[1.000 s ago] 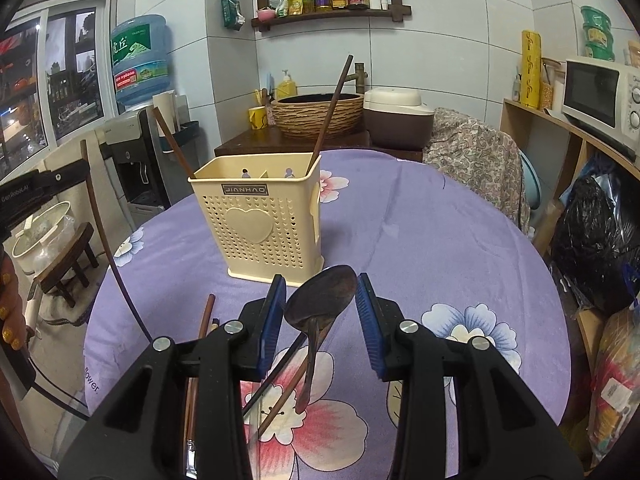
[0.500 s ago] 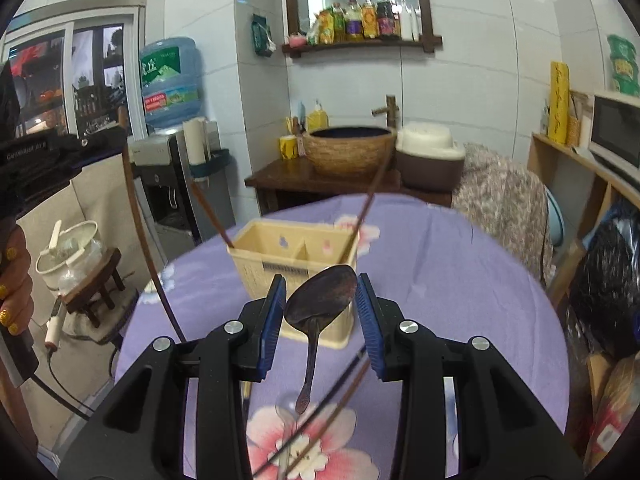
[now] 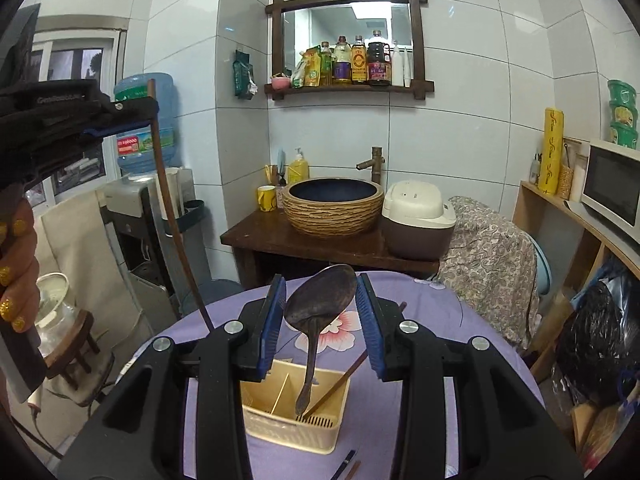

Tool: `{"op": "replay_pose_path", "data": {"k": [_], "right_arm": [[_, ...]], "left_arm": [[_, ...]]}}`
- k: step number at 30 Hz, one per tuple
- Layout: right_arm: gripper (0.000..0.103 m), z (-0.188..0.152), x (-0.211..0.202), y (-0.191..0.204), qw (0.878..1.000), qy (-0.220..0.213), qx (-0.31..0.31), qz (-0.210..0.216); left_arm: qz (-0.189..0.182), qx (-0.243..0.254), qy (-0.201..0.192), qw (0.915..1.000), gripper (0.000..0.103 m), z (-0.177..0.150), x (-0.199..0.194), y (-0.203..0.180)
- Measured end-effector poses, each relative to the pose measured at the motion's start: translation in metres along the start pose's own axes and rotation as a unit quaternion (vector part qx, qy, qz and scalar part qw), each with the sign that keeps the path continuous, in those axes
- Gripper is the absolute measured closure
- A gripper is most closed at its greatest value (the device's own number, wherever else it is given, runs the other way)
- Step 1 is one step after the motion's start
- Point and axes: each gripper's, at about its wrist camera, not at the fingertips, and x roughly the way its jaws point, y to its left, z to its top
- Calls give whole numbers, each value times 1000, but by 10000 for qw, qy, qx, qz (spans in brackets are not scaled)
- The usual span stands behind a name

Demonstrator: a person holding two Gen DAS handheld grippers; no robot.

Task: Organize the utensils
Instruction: 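Insert the chopstick and spoon into the cream holder and open both tools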

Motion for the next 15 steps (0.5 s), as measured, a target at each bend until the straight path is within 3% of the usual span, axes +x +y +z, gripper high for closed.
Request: {"op": "replay_pose_path", "data": {"k": [7, 15], "right_arm": [[66, -44, 39, 3, 9997, 230, -35, -121], [66, -90, 53, 6, 9983, 557, -151, -83]], "left_arm": [[-275, 259, 362, 9986, 95, -33, 42, 20], [-803, 764, 1200, 9866, 95, -78, 60, 31]]}}
